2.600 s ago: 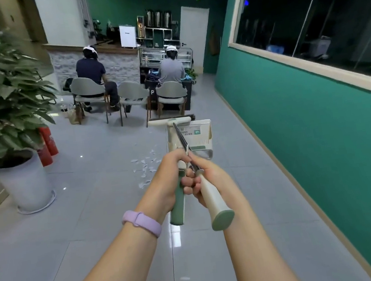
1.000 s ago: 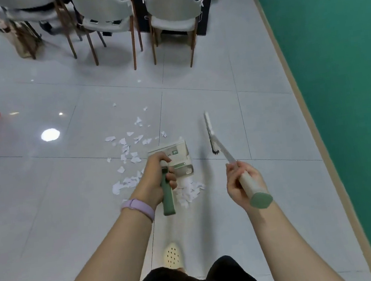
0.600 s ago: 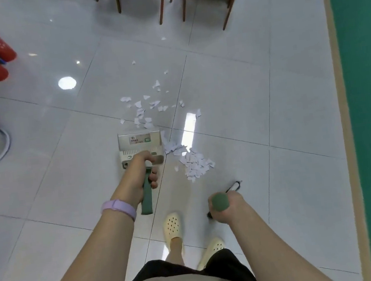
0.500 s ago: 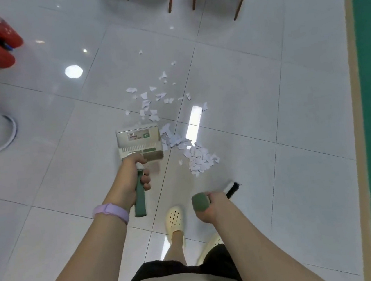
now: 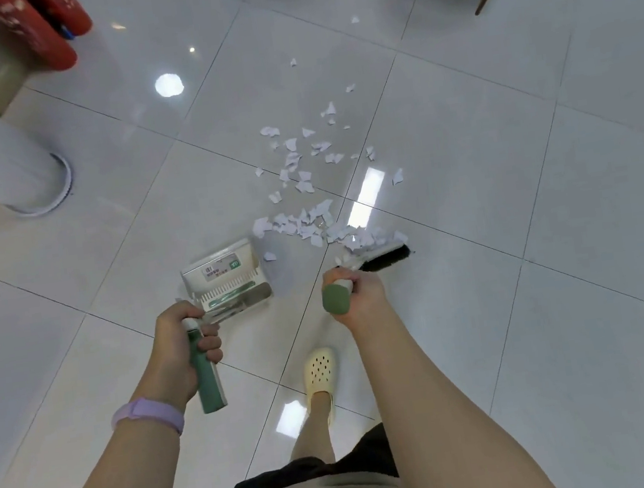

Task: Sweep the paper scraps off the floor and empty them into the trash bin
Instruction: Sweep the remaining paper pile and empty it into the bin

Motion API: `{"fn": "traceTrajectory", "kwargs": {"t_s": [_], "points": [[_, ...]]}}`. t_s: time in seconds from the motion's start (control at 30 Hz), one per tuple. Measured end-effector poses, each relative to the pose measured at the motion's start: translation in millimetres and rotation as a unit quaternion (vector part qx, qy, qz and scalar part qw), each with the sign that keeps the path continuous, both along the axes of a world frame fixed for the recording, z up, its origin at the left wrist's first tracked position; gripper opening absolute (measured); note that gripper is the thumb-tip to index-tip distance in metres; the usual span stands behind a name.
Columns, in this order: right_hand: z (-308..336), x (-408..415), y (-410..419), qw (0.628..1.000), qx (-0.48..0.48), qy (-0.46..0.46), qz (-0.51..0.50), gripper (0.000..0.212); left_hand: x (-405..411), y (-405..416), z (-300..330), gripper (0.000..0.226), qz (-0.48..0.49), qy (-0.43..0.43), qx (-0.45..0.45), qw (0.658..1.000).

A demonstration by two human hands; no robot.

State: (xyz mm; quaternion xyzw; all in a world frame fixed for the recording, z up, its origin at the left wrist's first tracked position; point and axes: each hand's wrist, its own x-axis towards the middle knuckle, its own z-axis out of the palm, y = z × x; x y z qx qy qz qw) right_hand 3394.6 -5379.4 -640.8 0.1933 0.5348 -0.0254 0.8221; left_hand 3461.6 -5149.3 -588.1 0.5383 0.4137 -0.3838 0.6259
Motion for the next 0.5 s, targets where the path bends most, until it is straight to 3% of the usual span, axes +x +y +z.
{"fn": "traceTrajectory", "kwargs": {"t_s": [0.13,0.3,0.5], "points": [[-21,16,-23,0.998,-0.006,-0.046,-0.048,0.036,4,13,-5,0.013,0.017,0.004,0.014,1.0],[-24,38,-43,0.997,-0.054,-0.03,0.052,0.029,3,32,-13,0.018,0.062,0.013,0.011,0.998],[26,20,-11,0.977,-0.089,-0.039,0.19,0.031,4,45,-15,0.026,0.108,0.012,-0.026,0.994]]}}
